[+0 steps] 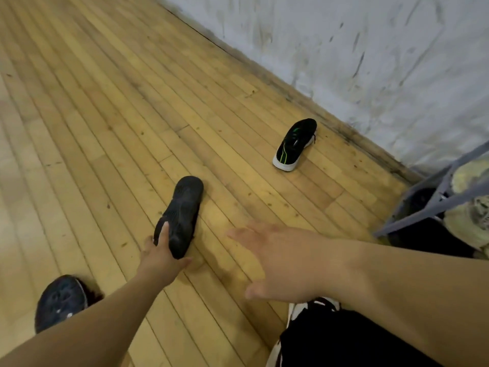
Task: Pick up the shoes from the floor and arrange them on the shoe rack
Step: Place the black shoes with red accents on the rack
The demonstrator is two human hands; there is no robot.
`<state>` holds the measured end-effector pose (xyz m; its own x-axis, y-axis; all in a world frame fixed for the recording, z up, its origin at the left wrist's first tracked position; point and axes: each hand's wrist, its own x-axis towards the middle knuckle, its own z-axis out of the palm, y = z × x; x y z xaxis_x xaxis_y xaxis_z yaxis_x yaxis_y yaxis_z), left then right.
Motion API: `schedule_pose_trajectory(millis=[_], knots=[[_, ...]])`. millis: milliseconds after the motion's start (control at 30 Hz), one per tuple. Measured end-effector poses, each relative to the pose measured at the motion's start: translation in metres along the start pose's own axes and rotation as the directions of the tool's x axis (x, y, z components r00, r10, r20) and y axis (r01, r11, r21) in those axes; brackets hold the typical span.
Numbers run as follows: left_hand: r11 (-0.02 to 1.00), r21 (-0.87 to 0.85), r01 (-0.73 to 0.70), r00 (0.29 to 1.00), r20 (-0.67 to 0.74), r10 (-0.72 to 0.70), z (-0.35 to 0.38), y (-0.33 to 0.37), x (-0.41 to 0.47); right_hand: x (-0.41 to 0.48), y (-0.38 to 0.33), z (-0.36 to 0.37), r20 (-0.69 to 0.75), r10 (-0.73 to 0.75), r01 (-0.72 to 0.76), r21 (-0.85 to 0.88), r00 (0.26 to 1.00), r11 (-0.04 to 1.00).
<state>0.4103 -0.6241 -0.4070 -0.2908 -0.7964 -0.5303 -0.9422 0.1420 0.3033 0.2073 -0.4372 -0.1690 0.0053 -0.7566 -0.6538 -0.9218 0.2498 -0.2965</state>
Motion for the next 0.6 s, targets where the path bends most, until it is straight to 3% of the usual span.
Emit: schedule_pose_trajectory(millis=[167, 267, 300, 367, 467, 533, 600], knots=[[0.989, 0.035, 0.141, 0.989, -0.041, -0.14, 0.012, 0.033, 0.016, 0.019, 0.037, -0.007, 0.001, 0.091, -0.09, 0.071, 0.996, 0.993], [0.99, 0.031, 0.141, 0.988, -0.073, -0.138, 0.018, 0.033, 0.017, 0.026, 0.051, -0.011, -0.025, 0.134, -0.132, 0.09, 0.991, 0.987], [0.992, -0.007, 0.123, 0.99, -0.068, -0.123, 0.019, 0.035, 0.015, 0.028, 0.055, -0.012, -0.036, 0.145, -0.142, 0.085, 0.989, 0.986], [0.966, -0.249, 0.075, 0.994, -0.053, -0.091, 0.015, 0.045, 0.004, 0.029, 0.06, -0.016, -0.063, 0.163, -0.157, 0.094, 0.985, 0.983], [0.727, -0.685, 0.055, 0.997, -0.003, -0.078, -0.002, 0.061, -0.023, 0.025, 0.067, -0.022, -0.125, 0.17, -0.157, 0.108, 0.977, 0.982], [0.572, -0.817, 0.077, 0.997, 0.074, -0.03, -0.018, 0.06, -0.049, 0.02, 0.071, -0.026, -0.159, 0.183, -0.167, 0.105, 0.97, 0.98], [0.519, -0.854, 0.037, 0.986, 0.114, 0.118, -0.035, 0.055, -0.075, 0.014, 0.074, -0.027, -0.196, 0.193, -0.18, 0.084, 0.961, 0.98]])
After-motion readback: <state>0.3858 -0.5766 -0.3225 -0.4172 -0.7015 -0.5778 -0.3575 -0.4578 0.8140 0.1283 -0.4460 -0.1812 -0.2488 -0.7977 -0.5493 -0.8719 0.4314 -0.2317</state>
